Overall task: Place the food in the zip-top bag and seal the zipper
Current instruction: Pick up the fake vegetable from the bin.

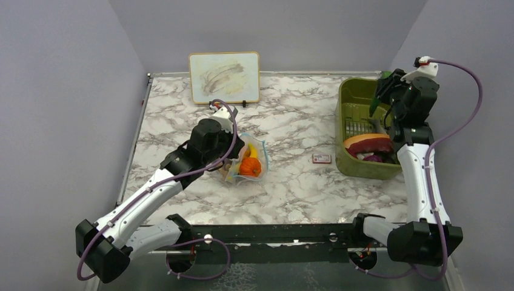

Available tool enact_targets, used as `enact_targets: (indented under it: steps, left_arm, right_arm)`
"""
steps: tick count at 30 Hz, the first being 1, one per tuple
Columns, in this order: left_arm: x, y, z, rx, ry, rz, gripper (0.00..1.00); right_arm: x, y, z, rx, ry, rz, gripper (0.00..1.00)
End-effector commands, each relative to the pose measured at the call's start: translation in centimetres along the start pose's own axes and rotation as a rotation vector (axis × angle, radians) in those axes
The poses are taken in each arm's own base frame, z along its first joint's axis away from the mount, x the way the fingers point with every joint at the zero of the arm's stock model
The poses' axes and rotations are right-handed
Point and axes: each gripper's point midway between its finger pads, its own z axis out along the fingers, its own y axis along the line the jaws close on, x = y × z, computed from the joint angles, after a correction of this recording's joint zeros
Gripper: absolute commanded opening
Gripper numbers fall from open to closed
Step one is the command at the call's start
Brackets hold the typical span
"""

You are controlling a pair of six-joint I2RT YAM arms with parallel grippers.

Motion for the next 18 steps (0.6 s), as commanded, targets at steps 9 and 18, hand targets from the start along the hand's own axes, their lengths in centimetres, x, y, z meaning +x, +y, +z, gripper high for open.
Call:
enact_targets:
  steps: [9,18]
  left_arm:
    - [-4.1,-3.4,-3.8,0.123,-0.093,-0.081,0.0]
    - [-5.3,-4.6,-3.6,0.153,-0.089,-0.161,0.0]
  right_arm:
    - [-0.6,14.0,-8.3,-0.616,0.048,0.127,0.17]
    - [-2.5,18.6,-13.4,-0.922,0.018,0.151,0.18]
